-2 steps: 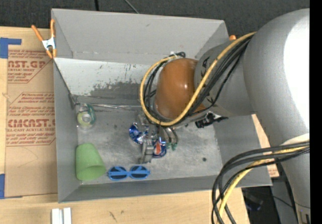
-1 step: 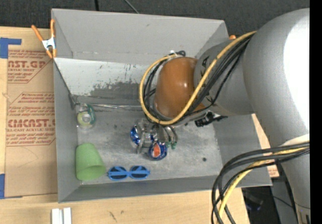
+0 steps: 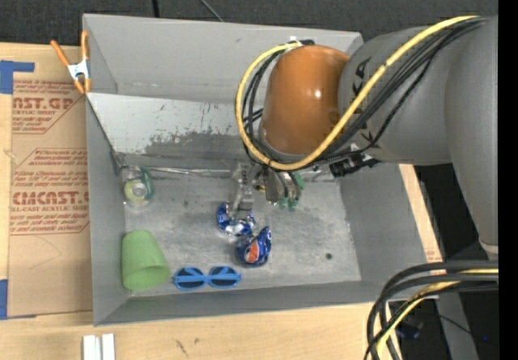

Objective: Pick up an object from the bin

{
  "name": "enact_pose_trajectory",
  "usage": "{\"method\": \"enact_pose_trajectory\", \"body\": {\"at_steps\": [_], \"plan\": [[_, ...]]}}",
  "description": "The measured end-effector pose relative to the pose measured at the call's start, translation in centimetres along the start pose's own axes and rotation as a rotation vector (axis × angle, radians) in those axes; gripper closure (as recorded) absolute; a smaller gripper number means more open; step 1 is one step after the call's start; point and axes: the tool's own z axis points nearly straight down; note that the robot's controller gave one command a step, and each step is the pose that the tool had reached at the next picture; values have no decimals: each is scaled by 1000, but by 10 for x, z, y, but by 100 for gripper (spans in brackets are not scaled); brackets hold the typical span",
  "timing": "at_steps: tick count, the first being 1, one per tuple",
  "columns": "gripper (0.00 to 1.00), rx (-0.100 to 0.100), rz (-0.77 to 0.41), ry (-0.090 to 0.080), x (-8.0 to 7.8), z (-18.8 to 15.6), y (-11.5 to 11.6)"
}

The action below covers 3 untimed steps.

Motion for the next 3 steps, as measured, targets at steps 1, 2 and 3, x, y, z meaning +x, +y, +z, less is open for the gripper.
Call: {"method": "enact_pose_trajectory", "body": {"at_steps": [1, 2, 3], "plan": [[0, 2, 0, 8, 2, 5, -1], [0, 6, 185, 15, 8, 104, -38], [100, 3, 183, 10, 6, 100, -36]]}}
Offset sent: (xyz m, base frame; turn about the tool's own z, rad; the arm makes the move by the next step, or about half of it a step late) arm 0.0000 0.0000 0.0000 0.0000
